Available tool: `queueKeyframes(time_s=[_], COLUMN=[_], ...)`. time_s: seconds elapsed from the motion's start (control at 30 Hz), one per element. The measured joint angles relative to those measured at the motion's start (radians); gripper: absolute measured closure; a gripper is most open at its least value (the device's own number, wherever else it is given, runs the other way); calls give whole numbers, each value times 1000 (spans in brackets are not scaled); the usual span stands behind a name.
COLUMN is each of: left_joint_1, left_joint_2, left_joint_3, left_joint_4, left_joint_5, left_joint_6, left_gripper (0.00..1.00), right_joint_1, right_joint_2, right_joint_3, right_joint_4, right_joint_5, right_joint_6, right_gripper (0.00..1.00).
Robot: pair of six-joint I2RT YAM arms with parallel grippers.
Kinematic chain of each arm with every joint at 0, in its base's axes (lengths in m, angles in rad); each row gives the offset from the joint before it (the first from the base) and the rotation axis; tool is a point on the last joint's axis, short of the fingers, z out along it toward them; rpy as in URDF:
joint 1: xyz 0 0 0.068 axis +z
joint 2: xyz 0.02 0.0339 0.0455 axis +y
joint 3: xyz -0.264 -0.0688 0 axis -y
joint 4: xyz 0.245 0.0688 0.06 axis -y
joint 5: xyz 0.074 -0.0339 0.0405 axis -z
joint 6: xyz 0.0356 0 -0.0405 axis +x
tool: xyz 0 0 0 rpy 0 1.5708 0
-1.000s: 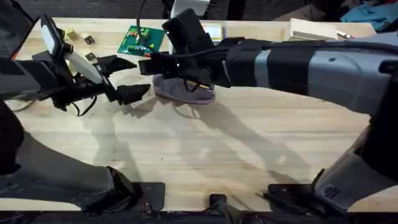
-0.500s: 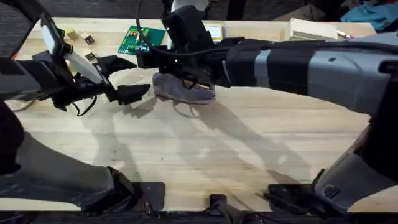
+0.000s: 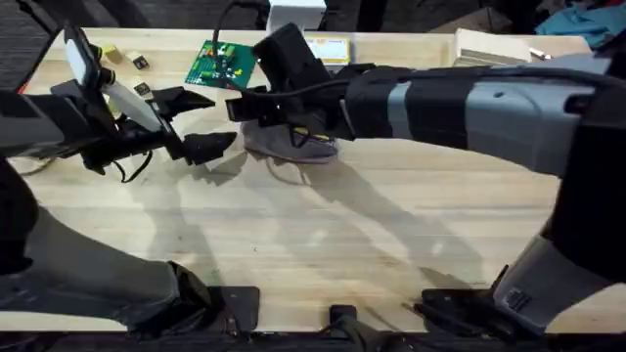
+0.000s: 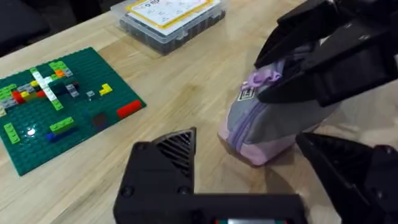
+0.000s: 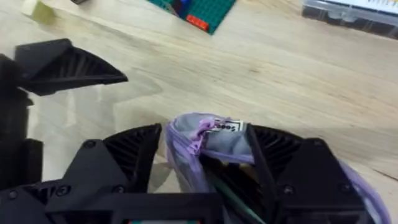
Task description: Unzip the bag, pick up the pens from the table one at a time and place them inside, then zip the bag closed.
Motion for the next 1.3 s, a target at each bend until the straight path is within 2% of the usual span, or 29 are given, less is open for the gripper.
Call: queueKeyframes(time_s=[0.13, 0.17, 0.3, 0.43, 0.6, 1.3], left_joint_1=[0, 0, 0, 0, 0, 0], left_joint_2=[0, 0, 0, 0, 0, 0], left_joint_3=[0, 0, 0, 0, 0, 0], left_joint_4=[0, 0, 0, 0, 0, 0], left_joint_5=[0, 0, 0, 0, 0, 0], left_joint_6=[0, 0, 0, 0, 0, 0], left_gripper=[8, 8, 8, 8, 7, 7], right_joint_1=[0, -1, -1, 0, 17, 25], right_joint_2=[4, 4, 4, 4, 4, -79], right_joint_3=[0, 0, 0, 0, 0, 0], right_joint_4=[2, 2, 3, 8, 35, 30], right_joint_5=[12, 22, 31, 34, 25, 10], right_joint_6=[1, 4, 5, 7, 12, -29], right_gripper=[310, 455, 583, 669, 949, 970])
